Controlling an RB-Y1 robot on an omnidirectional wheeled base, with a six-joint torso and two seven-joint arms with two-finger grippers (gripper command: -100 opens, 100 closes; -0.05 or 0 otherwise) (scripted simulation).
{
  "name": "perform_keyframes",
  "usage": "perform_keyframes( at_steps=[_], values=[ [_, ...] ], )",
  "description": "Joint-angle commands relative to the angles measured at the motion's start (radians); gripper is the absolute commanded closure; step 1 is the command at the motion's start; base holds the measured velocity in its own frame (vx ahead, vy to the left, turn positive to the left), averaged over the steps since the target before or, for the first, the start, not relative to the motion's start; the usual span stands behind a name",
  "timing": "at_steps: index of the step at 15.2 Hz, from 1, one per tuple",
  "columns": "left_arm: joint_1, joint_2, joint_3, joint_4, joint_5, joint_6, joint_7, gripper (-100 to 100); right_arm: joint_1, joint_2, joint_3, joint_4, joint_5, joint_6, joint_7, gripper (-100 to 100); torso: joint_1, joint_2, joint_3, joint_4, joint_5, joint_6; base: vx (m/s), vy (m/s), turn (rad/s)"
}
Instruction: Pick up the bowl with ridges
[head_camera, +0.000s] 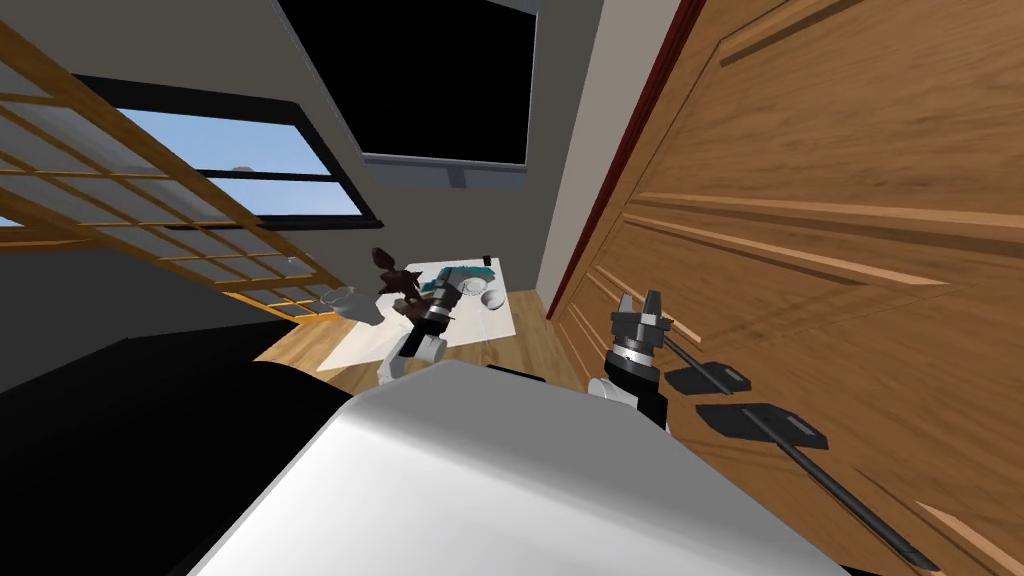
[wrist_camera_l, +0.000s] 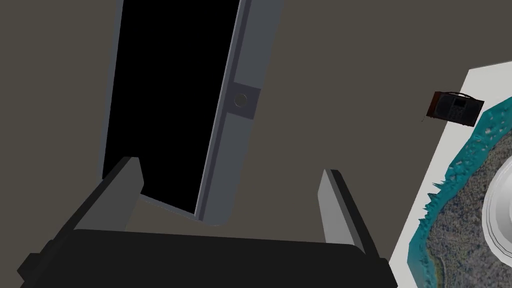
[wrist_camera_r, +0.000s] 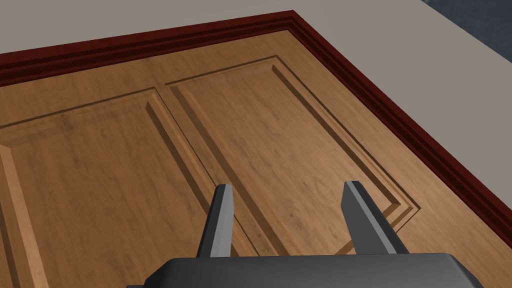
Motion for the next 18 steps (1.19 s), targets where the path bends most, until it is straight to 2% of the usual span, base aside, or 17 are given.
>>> perform_keyframes(
  at_steps=[1, 2, 3, 4, 5, 6, 7, 8, 9, 11, 12, 14, 15, 17, 18],
  values=[
    [-0.01, 0.006, 0.007, 0.027, -0.001, 0.048, 0.019, -100, 0.0, 0.0, 0.0, 0.0, 0.0, 0.0, 0.0, 0, 0.0, 0.0, 0.0, 0.0, 0.0, 0.0, 0.017, -0.067, -0.14],
    [-0.012, 0.016, 0.02, 0.047, 0.001, 0.072, 0.044, -100, 0.0, 0.0, 0.0, 0.0, 0.0, 0.0, 0.0, 0, 0.0, 0.0, 0.0, 0.0, 0.0, 0.0, 0.014, -0.081, -0.199],
    [-0.012, 0.016, 0.02, 0.047, 0.001, 0.097, 0.044, -100, 0.0, 0.0, 0.0, 0.0, 0.0, 0.0, 0.0, 0, -0.001, 0.0, 0.0, 0.0, 0.0, 0.0, 0.015, -0.077, -0.171],
    [-0.012, 0.016, 0.02, 0.047, 0.001, 0.097, 0.044, -100, 0.0, 0.0, 0.0, 0.0, 0.0, 0.0, 0.0, 0, -0.001, 0.0, 0.0, 0.0, 0.0, 0.0, 0.011, -0.045, -0.04],
    [-0.015, 0.025, 0.033, 0.068, 0.003, 0.138, 0.07, -100, 0.0, 0.0, 0.0, 0.0, 0.0, 0.0, 0.0, 0, 0.0, 0.0, 0.0, 0.0, 0.0, 0.0, 0.016, -0.046, -0.128],
    [-0.015, 0.025, 0.033, 0.068, 0.003, 0.148, 0.07, -100, 0.0, 0.0, 0.0, 0.0, 0.0, 0.0, 0.0, 0, 0.001, 0.0, 0.0, 0.0, 0.0, 0.0, 0.017, -0.048, -0.14],
    [-0.017, 0.033, 0.046, 0.089, 0.005, 0.18, 0.096, -100, 0.0, 0.0, 0.0, 0.0, 0.0, 0.0, 0.0, 0, 0.001, 0.0, 0.0, 0.0, 0.0, 0.0, 0.021, -0.064, -0.194],
    [-0.017, 0.033, 0.046, 0.089, 0.005, 0.2, 0.096, -100, 0.0, 0.0, 0.0, 0.0, 0.0, 0.0, 0.0, 0, 0.0, 0.0, 0.0, 0.0, 0.0, 0.0, 0.021, -0.066, -0.163],
    [-0.02, 0.041, 0.06, 0.111, 0.007, 0.225, 0.122, -100, 0.0, 0.0, 0.0, 0.0, 0.0, 0.0, 0.0, 0, 0.0, 0.0, 0.0, 0.0, 0.0, 0.0, 0.025, -0.079, -0.224],
    [-0.02, 0.041, 0.06, 0.111, 0.007, 0.253, 0.122, -100, 0.0, 0.0, 0.0, 0.0, 0.0, 0.0, 0.0, 0, -0.001, -0.001, 0.0, 0.0, 0.0, 0.0, 0.023, -0.06, -0.104],
    [-0.022, 0.047, 0.074, 0.133, 0.009, 0.287, 0.149, -100, 0.0, 0.0, 0.0, 0.0, 0.0, 0.0, 0.0, 0, 0.0, 0.0, 0.0, 0.0, 0.0, -0.001, 0.019, -0.057, -0.131],
    [-0.022, 0.047, 0.074, 0.133, 0.009, 0.307, 0.149, -100, 0.0, 0.0, 0.0, 0.0, 0.0, 0.0, 0.0, 0, 0.0, 0.0, 0.0, 0.0, 0.0, 0.0, 0.02, -0.047, -0.097],
    [-0.025, 0.053, 0.088, 0.155, 0.012, 0.34, 0.176, -100, 0.0, 0.0, 0.0, 0.0, 0.0, 0.0, 0.0, 0, 0.001, 0.0, 0.0, 0.0, 0.0, 0.0, 0.025, -0.05, -0.147],
    [-0.025, 0.053, 0.088, 0.155, 0.012, 0.361, 0.176, -100, 0.0, 0.0, 0.0, 0.0, 0.0, 0.0, 0.0, 0, 0.001, 0.0, 0.0, 0.0, 0.0, 0.0, 0.018, -0.042, -0.118],
    [-0.028, 0.057, 0.102, 0.177, 0.014, 0.392, 0.203, -100, 0.0, 0.0, 0.0, 0.0, 0.0, 0.0, 0.0, 0, 0.001, 0.0, 0.0, 0.0, 0.0, 0.0, 0.027, -0.048, -0.138]
  ],
)
